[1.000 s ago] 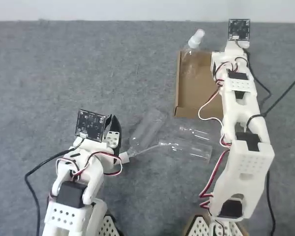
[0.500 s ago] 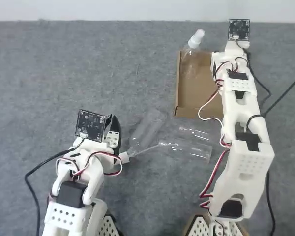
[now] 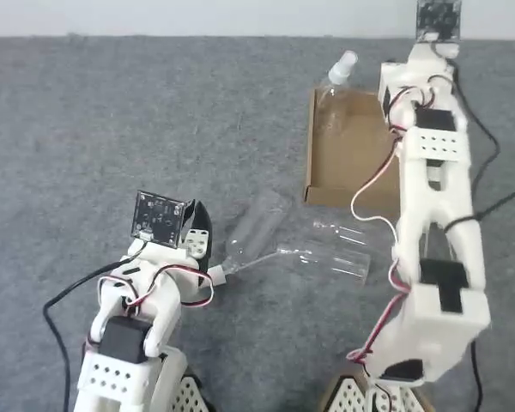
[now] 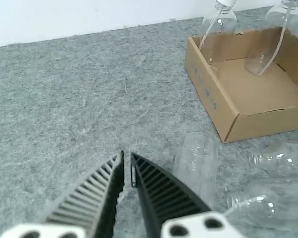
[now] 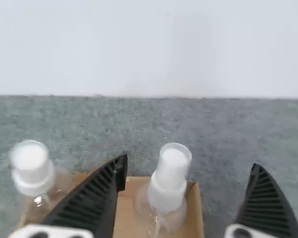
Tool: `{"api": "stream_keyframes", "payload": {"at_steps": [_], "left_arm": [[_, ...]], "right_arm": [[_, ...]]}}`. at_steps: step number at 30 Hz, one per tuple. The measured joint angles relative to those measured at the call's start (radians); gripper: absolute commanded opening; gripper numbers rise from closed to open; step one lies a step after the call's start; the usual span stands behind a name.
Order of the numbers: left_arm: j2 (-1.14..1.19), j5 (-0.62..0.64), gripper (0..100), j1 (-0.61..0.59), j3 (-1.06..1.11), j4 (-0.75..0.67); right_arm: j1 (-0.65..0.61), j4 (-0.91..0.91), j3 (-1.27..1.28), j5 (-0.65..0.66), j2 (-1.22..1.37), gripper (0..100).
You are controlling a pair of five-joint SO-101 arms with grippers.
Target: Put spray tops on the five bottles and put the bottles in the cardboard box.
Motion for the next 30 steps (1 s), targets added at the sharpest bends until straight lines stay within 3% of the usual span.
{"api": "stream_keyframes", "payload": {"at_steps": [5,15,20,26,30], "left_arm": [[0.0,0.0,1,0.0,0.0,0.0],[0.0,0.0,1,0.0,0.014,-0.023],[0.0,0.0,1,-0.002,0.04,-0.063],[0.0,0.002,1,-0.028,0.04,-0.069],[0.0,0.002,1,-0.035,0.04,-0.069]], "right_arm": [[0.0,0.256,0.0,0.0,-0.184,30.3],[-0.018,0.985,0.011,0.002,-0.348,30.3],[-0.129,1.019,0.229,0.003,-0.434,30.5],[-0.324,0.93,0.597,0.032,-0.595,30.6],[-0.359,0.848,0.741,0.064,-0.7,30.7]]}}
